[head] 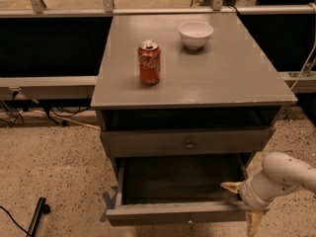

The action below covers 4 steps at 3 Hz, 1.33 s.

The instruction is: Open middle drawer

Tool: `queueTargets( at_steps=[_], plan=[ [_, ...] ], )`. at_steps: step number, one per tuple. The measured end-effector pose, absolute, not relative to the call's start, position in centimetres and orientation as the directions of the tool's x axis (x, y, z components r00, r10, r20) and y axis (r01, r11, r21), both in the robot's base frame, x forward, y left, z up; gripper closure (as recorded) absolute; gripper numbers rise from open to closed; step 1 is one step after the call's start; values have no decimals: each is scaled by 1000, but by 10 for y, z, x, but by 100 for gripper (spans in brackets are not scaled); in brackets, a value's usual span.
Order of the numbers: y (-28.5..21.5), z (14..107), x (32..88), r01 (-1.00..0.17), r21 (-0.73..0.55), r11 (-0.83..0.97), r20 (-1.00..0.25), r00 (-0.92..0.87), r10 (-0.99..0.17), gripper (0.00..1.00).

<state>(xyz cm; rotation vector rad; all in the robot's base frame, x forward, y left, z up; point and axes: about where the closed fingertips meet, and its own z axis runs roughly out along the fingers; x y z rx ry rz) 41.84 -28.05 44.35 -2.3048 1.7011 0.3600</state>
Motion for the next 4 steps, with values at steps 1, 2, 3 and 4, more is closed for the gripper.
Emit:
queueTargets(
  at_steps=[1, 2, 3, 4],
  plan=[
    [-278, 469, 434, -951, -66, -303, -294, 309, -905, 12],
    [-275, 479, 453, -953, -63, -297, -263, 303, -916, 35],
    [-278, 473, 477, -961, -50, -272, -257, 275, -926, 59],
    [-293, 442, 508, -980, -63, -187, -299, 197, -934, 90]
  ],
)
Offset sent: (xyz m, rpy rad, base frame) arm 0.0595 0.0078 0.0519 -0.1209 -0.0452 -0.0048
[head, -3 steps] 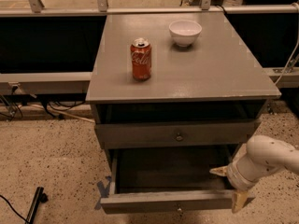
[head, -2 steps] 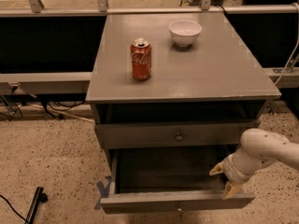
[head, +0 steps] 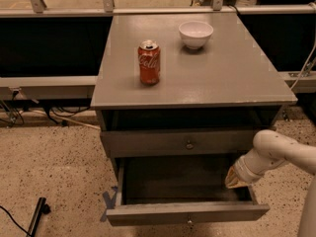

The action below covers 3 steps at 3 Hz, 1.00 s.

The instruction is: Open middle drawer

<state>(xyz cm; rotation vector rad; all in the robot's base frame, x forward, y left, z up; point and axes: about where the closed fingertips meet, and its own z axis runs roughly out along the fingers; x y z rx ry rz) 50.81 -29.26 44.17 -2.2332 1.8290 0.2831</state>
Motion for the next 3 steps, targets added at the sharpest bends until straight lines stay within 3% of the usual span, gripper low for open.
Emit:
queueTargets(
  at_steps=[1, 3],
  plan=[
    [-296, 405, 518, -990, -52, -133, -341, 143, -929, 100],
    [-314, 351, 476, -992, 82, -91, -373, 54, -926, 100]
  ],
)
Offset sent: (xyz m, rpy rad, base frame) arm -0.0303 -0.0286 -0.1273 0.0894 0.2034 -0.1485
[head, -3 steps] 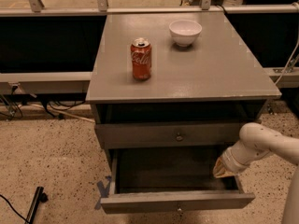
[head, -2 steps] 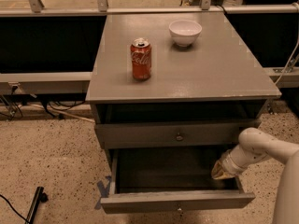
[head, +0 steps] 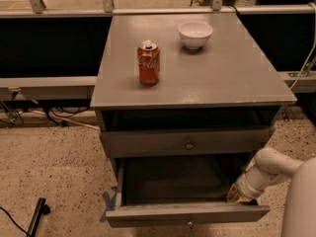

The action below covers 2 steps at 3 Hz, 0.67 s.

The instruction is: Open middle drawer

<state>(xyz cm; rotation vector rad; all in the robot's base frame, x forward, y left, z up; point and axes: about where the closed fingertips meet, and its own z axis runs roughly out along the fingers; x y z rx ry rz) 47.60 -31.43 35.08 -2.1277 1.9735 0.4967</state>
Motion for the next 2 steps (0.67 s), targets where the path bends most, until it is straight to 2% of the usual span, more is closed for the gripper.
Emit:
queueTargets(
  at_steps=[1, 2],
  plan=[
    [-315, 365, 435, -976, 145, -163, -394, 94, -914, 100],
    [-313, 369, 422, -966, 172, -194, -410, 109, -906, 100]
  ],
)
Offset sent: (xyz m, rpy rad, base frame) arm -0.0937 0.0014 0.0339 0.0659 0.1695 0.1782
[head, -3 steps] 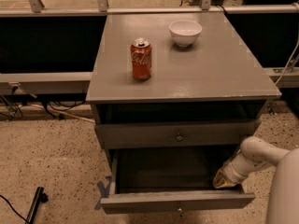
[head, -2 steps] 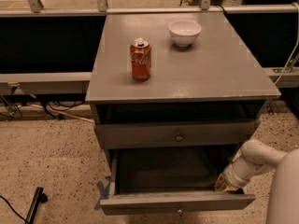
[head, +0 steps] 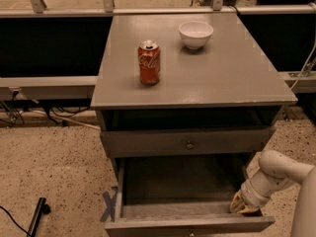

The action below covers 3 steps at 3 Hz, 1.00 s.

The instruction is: Open middle drawer

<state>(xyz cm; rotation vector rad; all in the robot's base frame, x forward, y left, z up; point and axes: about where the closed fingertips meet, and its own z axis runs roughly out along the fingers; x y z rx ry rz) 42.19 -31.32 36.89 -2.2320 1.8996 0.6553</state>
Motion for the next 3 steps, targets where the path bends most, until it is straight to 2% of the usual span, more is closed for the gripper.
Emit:
queueTargets(
  at_steps=[3],
  plan=[
    [-313, 369, 426, -966, 172, -194, -410, 109, -906, 100]
  ],
)
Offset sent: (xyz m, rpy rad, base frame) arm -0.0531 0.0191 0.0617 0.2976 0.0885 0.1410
